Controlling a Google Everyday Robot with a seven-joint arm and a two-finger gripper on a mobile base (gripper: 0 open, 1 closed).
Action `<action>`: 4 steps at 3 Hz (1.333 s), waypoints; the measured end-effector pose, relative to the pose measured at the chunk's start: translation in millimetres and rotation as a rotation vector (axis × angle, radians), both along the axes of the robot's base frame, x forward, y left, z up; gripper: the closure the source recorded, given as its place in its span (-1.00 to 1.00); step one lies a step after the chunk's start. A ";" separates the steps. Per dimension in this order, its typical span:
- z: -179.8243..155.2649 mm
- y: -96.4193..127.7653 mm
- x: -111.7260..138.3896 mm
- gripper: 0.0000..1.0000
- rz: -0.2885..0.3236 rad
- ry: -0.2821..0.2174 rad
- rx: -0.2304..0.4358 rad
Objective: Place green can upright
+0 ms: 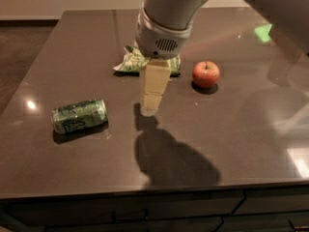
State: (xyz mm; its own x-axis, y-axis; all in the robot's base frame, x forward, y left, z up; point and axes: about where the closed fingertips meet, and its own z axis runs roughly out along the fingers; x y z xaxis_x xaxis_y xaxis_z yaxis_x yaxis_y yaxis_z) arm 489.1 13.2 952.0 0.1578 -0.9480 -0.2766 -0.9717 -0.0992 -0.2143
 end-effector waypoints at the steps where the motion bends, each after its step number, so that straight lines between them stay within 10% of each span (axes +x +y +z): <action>1: -7.9 31.0 -3.0 -1.00 0.053 0.028 -0.013; 4: -58.8 98.7 -9.8 -1.00 0.186 0.082 -0.106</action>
Offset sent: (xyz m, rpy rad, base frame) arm -0.0113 0.0853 -0.0341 -0.0686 0.0959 0.1731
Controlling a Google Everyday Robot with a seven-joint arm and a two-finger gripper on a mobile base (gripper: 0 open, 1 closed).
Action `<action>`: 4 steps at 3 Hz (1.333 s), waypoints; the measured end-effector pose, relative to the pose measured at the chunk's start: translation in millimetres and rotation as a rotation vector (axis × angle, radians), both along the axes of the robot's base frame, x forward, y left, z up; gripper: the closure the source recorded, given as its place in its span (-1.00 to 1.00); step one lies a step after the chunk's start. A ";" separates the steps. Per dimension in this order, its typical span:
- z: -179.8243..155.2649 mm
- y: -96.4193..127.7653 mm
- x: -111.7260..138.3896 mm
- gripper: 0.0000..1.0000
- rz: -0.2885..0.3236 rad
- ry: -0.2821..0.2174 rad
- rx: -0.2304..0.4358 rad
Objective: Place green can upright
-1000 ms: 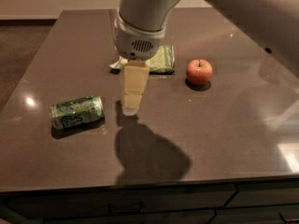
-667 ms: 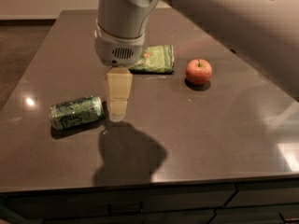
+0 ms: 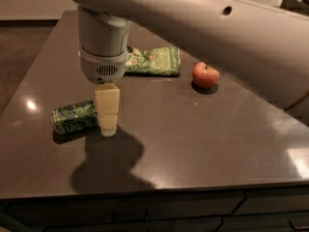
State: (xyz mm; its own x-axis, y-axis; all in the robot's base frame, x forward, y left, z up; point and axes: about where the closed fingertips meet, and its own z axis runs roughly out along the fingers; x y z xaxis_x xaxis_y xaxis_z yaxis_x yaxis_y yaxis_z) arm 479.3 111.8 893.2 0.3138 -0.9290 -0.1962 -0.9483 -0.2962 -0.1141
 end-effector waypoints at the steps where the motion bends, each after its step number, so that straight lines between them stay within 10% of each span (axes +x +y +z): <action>1: -14.4 7.6 4.9 -1.00 0.003 -0.004 -0.017; 4: -34.3 25.1 10.0 -1.00 0.009 0.010 -0.076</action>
Offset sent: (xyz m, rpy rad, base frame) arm 0.0133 0.0180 -0.0363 -0.0634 -0.0038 -0.0028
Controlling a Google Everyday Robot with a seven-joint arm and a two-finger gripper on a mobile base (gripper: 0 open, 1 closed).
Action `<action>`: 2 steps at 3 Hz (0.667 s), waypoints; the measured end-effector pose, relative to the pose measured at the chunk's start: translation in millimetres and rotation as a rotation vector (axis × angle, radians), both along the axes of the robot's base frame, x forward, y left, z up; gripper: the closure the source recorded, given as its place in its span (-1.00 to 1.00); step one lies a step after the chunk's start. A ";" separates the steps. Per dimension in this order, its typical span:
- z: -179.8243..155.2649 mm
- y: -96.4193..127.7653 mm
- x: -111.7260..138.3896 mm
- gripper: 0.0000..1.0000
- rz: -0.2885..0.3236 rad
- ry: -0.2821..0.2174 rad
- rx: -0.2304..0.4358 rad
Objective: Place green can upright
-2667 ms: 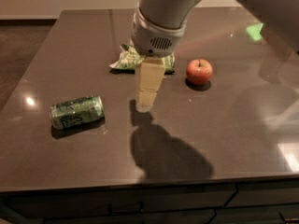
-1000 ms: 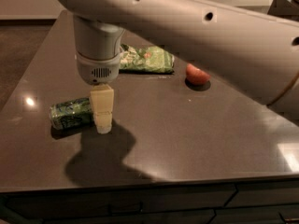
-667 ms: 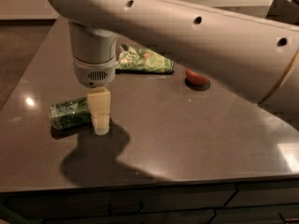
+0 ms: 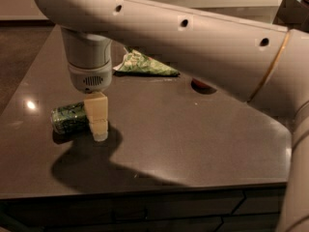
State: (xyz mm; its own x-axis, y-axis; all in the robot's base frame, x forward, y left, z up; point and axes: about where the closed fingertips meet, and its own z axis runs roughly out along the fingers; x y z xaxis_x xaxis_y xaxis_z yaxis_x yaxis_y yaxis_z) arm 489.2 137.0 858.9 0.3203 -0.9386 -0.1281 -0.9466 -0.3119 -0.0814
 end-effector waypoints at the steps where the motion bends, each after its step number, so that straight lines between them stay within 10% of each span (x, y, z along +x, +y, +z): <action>1: -6.0 6.1 0.8 -0.74 -0.002 0.018 -0.009; 2: -9.8 9.0 2.5 -0.28 -0.006 0.031 -0.011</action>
Offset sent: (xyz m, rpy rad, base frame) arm 0.0042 0.0105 -0.0150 -0.0229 0.0551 -0.0103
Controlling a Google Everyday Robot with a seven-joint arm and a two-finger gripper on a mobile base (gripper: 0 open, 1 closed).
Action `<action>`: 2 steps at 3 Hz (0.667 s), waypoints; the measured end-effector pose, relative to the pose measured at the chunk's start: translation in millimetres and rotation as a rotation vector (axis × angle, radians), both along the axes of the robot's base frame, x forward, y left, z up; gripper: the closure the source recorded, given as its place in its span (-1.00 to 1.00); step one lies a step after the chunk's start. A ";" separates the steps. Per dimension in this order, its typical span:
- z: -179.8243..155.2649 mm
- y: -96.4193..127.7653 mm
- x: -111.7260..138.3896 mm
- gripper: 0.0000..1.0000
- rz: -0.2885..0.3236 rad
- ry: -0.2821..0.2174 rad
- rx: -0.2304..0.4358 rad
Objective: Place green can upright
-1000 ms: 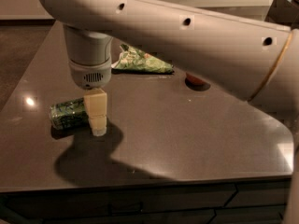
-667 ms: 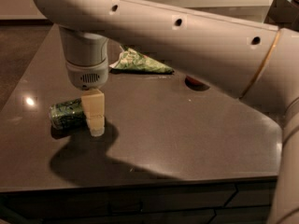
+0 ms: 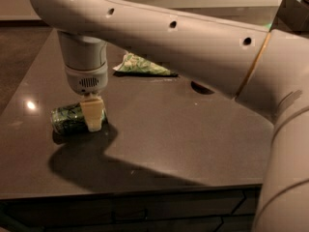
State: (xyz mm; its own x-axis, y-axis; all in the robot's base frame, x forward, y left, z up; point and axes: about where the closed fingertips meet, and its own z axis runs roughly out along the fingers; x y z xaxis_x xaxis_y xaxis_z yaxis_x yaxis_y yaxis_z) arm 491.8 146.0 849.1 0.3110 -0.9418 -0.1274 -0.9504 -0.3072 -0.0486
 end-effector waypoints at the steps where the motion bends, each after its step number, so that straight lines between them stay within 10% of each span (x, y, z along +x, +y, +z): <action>1: 0.6 0.0 1.3 0.18 -0.001 0.001 0.002; 2: 16.4 -5.5 8.2 0.65 0.009 -0.042 0.023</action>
Offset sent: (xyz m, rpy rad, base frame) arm 0.0189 -0.0160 0.0416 0.0488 -0.1037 0.0238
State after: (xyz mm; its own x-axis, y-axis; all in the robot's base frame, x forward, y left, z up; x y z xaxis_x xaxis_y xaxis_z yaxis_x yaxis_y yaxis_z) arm 500.0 140.5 865.5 0.3246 -0.9361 -0.1358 -0.9447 -0.3136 -0.0960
